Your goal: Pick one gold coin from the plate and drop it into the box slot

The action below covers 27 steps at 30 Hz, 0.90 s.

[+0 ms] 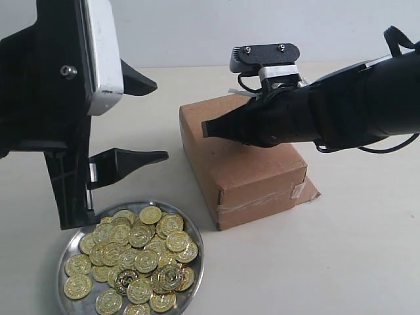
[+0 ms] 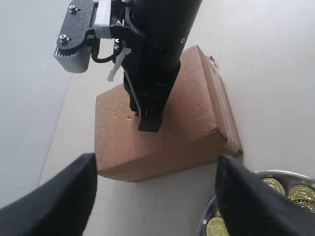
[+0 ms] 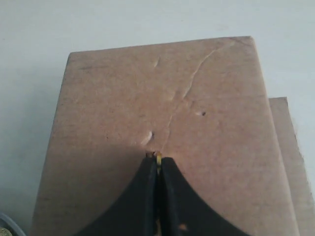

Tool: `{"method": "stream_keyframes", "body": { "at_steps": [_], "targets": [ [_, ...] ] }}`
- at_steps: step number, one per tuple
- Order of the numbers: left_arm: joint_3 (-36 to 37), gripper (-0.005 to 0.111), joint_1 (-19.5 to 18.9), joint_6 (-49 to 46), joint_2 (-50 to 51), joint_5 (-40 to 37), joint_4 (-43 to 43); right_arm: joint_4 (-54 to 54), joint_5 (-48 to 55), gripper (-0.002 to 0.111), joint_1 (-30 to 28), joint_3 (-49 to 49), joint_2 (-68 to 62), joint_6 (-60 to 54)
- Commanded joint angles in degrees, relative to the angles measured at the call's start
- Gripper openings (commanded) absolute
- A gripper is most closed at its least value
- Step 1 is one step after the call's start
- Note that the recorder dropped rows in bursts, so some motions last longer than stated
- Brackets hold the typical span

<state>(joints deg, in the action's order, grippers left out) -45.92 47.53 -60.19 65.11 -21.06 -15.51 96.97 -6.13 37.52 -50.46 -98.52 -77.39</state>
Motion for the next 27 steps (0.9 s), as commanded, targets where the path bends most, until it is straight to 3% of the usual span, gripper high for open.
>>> {"method": "stream_keyframes", "body": {
  "at_steps": [1, 5, 12, 14, 17, 19, 20, 21, 27],
  "targets": [
    [-0.1, 0.065, -0.27, 0.73, -0.41, -0.13, -0.1, -0.16, -0.27, 0.0, -0.16, -0.3, -0.15, -0.74],
    [-0.1, 0.065, -0.27, 0.73, -0.41, -0.13, -0.1, -0.16, -0.27, 0.002, -0.16, -0.3, -0.15, -0.74],
    [-0.1, 0.065, -0.27, 0.72, -0.41, -0.13, -0.1, 0.35, 0.13, 0.032, -0.16, -0.3, 0.92, -0.31],
    [-0.1, 0.063, -0.27, 1.14, -0.65, -0.38, -0.1, 0.35, 0.13, 0.035, -0.16, -0.3, 3.07, -0.31],
    [-0.1, 0.047, -0.27, 2.27, -1.94, -1.59, -0.1, 0.35, -0.09, 0.026, -0.16, -0.3, 9.04, -2.2],
    [-0.1, 0.027, -0.27, 3.9, -3.88, -3.32, -0.1, 0.35, -1.18, 0.012, -0.16, -0.3, 14.09, -5.56],
    [-0.1, 0.011, -0.43, 6.58, -5.04, -4.69, -0.1, 0.35, -1.67, 0.002, -0.16, -0.16, 17.25, -7.96],
    [-0.1, 0.0, -0.78, 8.4, -6.39, -5.88, -0.1, 0.35, -2.72, 0.0, -0.16, 0.09, 19.94, -9.66],
    [6.79, 0.0, -5.47, 18.71, -16.34, -4.48, -5.71, 0.59, -5.95, 0.0, -0.16, 6.2, 41.69, -14.95]
  ]
}}
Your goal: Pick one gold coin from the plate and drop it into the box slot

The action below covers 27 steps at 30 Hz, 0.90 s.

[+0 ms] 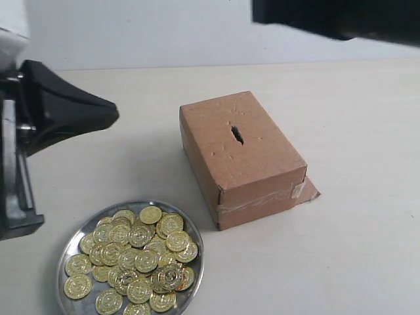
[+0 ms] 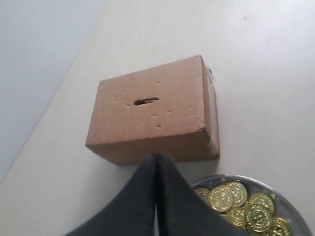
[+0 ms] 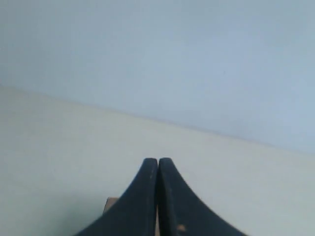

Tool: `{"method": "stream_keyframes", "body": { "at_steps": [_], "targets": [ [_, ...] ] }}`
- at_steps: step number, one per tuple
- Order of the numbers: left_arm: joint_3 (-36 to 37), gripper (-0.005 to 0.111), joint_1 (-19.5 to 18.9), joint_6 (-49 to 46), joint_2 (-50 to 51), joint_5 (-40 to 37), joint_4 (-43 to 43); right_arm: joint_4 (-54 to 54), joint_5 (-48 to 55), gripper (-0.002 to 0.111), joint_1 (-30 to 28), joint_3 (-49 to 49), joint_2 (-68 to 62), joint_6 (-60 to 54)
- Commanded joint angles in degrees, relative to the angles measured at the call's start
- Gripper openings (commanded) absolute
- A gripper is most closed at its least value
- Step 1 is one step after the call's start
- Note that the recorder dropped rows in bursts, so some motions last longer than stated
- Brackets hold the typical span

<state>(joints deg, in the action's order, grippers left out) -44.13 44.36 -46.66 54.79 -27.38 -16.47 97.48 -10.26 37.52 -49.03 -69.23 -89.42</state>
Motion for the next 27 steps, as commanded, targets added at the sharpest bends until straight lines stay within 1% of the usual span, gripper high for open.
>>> {"method": "stream_keyframes", "body": {
  "at_steps": [1, 4, 7, 10, 15, 19, 21, 23, 25, 27],
  "targets": [
    [7.28, 0.0, -2.56, 5.19, -8.2, 4.45, -7.42, 0.08, -1.83, 0.0, -0.16, 7.09, 16.25, -2.91],
    [15.08, 0.0, -2.55, 5.07, -14.24, 12.26, -16.08, 0.08, -2.12, 0.0, -0.16, 14.81, 26.32, -2.81],
    [22.82, 0.0, -2.55, 5.07, -20.07, 22.08, -26.29, 0.08, -3.43, 0.0, -0.16, 23.12, 35.64, -0.33],
    [29.73, 0.0, -2.55, 5.2, -25.21, 28.59, -30.67, 0.08, -3.56, 0.0, -0.16, 31.07, 42.98, 0.36],
    [38.54, 0.0, -2.55, 9.19, -32.26, 34.33, -31.32, -1.29, -3.56, 0.0, -0.16, 40.01, 50.27, 6.49],
    [44.13, 0.0, -2.55, 11.22, -35.76, 37.62, -31.32, -7.68, -3.17, 0.0, -0.16, 44.99, 54.4, 12.03],
    [44.13, 0.0, -2.55, 12.1, -36.89, 37.57, -31.32, -10.53, -3.17, 0.0, -0.16, 47.1, 56.32, 14.31],
    [44.13, 0.0, -2.55, 10.97, -37.39, 35.48, -30.33, -13.46, -2.9, 0.0, -0.16, 49.03, 58.01, 15.72],
    [44.13, 0.0, -2.55, 10.5, -37.39, 35.1, -29.32, -15.45, -2.0, 0.0, -0.16, 49.03, 59.57, 15.72],
    [44.13, 0.0, -2.55, 9.17, -37.39, 34.54, -28.74, -15.08, -0.46, 0.0, -0.16, 49.03, 60.39, 12.82]
  ]
}}
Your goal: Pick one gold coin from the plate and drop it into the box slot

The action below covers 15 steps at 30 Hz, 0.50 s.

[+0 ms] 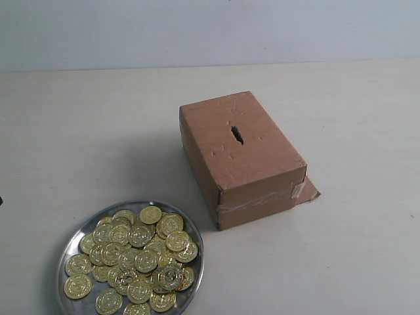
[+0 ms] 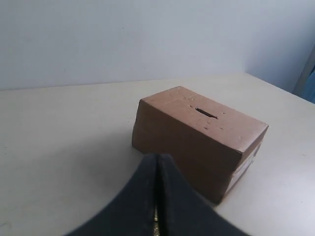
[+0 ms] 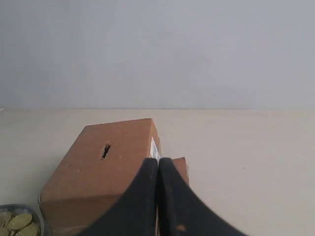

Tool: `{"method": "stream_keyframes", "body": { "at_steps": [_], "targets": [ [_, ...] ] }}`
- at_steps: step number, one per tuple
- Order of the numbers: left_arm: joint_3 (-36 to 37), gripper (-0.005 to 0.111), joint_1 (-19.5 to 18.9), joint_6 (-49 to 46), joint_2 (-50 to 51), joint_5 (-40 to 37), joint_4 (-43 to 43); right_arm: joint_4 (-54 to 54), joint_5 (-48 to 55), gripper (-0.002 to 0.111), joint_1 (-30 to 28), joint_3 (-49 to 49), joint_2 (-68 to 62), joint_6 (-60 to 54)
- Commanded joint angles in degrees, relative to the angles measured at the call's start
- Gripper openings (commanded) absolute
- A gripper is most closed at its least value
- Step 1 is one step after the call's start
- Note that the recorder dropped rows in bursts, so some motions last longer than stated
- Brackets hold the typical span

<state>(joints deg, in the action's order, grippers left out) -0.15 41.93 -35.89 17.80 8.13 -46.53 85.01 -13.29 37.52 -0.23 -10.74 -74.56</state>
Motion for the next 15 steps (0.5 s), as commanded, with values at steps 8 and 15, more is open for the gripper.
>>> {"method": "stream_keyframes", "body": {
  "at_steps": [8, 15],
  "targets": [
    [0.15, 0.0, -0.12, -2.87, -0.4, -2.41, 1.32, -0.69, 3.26, 0.0, -0.16, 0.23, 1.9, -1.82],
    [0.15, 0.0, -0.12, -2.87, -0.4, -2.41, 1.32, -0.69, 3.26, 0.0, -0.16, 0.23, 1.9, -1.82]
  ]
}}
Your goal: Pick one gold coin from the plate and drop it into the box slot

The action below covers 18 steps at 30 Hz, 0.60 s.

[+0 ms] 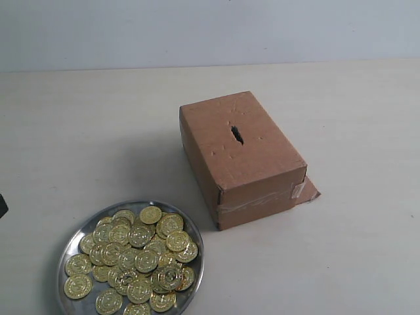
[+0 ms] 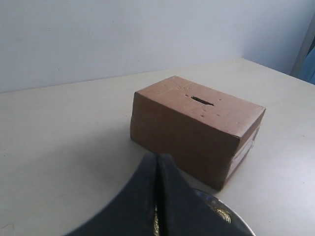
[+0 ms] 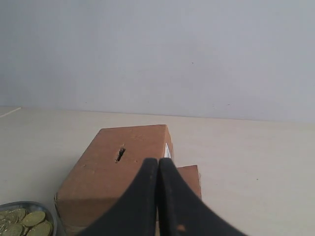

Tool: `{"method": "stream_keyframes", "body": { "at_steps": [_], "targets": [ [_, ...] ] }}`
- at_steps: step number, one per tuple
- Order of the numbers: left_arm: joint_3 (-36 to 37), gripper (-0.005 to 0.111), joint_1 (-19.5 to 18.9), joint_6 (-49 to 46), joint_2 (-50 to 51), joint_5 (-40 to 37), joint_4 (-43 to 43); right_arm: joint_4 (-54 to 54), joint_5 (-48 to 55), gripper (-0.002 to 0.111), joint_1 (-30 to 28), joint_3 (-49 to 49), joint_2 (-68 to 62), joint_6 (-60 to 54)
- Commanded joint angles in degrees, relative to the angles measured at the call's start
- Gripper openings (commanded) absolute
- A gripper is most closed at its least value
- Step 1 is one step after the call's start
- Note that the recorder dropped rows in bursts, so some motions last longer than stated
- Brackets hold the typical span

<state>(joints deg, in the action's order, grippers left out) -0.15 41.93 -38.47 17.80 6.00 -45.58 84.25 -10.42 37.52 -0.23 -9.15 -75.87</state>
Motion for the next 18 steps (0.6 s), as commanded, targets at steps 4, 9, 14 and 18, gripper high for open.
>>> {"method": "stream_keyframes", "body": {
  "at_steps": [4, 9, 14, 18],
  "targets": [
    [0.15, 0.0, -0.12, -0.29, -0.4, -0.28, 0.37, 0.07, 0.39, 0.0, -0.16, 0.23, 0.31, -0.51],
    [0.15, 0.0, -0.12, -0.29, -0.4, -0.28, 0.37, 0.07, 0.39, 0.0, -0.16, 0.23, 0.31, -0.51],
    [0.15, 0.0, -0.12, -0.29, -0.4, -0.28, 0.37, -0.35, 2.18, 0.0, -10.18, 0.23, 4.21, -0.6],
    [0.15, 0.0, -0.12, -0.29, -0.4, -0.28, 0.37, -1.88, 13.57, 0.0, -23.56, 0.23, 9.05, -5.01]
  ]
}}
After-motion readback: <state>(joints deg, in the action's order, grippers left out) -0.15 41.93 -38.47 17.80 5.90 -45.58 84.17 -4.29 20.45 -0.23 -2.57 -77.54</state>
